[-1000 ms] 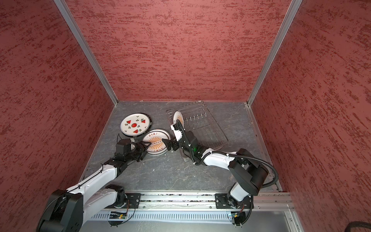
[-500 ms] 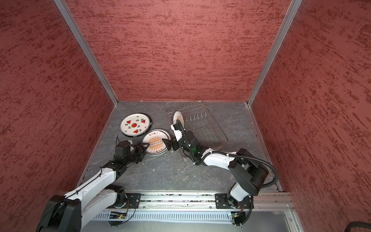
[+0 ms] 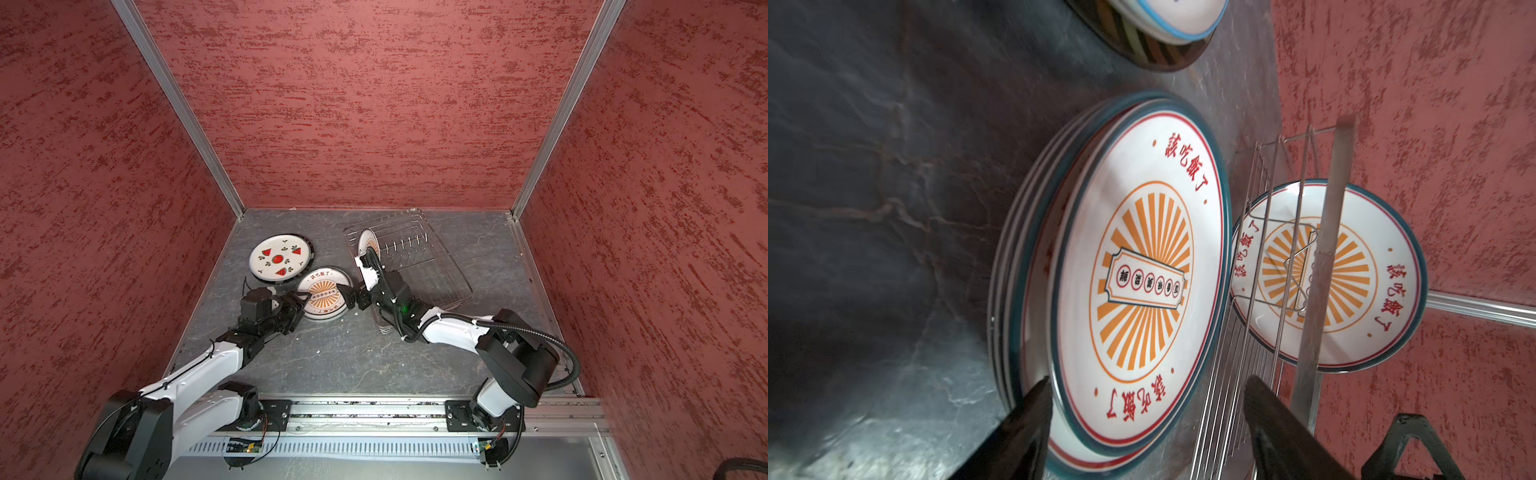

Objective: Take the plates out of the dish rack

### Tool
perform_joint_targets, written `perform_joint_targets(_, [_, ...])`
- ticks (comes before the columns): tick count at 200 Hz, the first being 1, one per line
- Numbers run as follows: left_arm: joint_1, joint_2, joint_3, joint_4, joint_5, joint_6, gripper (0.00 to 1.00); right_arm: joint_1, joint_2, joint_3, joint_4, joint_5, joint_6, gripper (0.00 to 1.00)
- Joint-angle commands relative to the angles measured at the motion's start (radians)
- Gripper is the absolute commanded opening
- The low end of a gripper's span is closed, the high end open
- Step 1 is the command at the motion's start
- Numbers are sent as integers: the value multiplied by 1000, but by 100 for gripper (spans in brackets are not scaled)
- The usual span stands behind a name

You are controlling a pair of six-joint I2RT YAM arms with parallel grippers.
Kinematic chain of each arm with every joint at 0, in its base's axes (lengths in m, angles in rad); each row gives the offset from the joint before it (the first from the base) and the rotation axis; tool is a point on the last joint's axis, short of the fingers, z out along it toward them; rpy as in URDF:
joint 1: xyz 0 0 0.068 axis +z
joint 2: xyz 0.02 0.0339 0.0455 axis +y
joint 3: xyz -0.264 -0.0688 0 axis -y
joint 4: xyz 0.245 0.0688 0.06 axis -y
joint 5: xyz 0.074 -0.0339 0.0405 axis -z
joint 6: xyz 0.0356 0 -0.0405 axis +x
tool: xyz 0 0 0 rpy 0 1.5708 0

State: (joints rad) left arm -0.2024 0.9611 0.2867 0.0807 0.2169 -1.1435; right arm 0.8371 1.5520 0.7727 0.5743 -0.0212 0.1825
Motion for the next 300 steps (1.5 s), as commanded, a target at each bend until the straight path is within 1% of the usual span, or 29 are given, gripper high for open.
perform_joint_targets(1, [-6,-77,-22,-52,-82,4,77,10,-24,-13,31,25,-15,99])
perform_joint_targets(24, [0,-136,-24,-64,-78,43,87,10,-21,-13,32,28,-14,99])
perform_joint_targets(49, [4,-144,-32,-45,-51,49,92,10,-22,-16,31,46,-13,99])
perform_joint_targets(63, [2,-140,-39,6,-28,94,100,10,-36,-34,55,71,-3,99])
perform_joint_targets(75, [2,-147,-60,89,3,132,99,10,-56,-60,91,98,9,99])
perform_joint_targets(88, [-7,-159,-101,219,34,171,99,10,-80,-85,115,133,23,99])
perform_joint_targets(101, [-29,-176,-134,325,38,206,99,10,-94,-101,119,182,36,99])
perform_joint_targets(120, [-60,-215,-130,318,24,257,99,6,-94,-111,106,284,72,99])
perform_joint_targets(127, [-76,-227,-128,323,28,288,99,4,-123,-115,105,310,77,99])
perform_joint_targets(138, [-103,-244,-131,350,41,336,99,-4,-130,-122,109,328,85,99])
perform_joint_targets(144, [-116,-250,-142,384,67,373,99,-10,-133,-124,110,330,90,99])
perform_joint_targets(149, [-128,-252,-155,449,86,394,100,-15,-136,-122,106,329,96,99])
perform_joint_targets(165, [-162,-257,-190,543,104,417,99,-33,-142,-103,62,320,121,99])
perform_joint_targets(189, [-172,-282,-189,533,134,462,99,-60,-148,-64,-17,288,156,99])
perform_joint_targets(201, [-172,-294,-191,530,149,478,99,-76,-151,-44,-60,290,185,99])
perform_joint_targets(239, [-184,-306,-201,553,159,482,99,-150,-139,19,-129,273,228,99])
perform_joint_targets(265, [-187,-308,-199,539,141,458,100,-170,-116,69,-165,262,252,99])
perform_joint_targets(280, [-194,-315,-189,510,139,453,99,-171,-104,96,-179,252,244,94])
perform_joint_targets(300, [-212,-317,-178,488,138,467,100,-172,-23,161,-240,268,241,87])
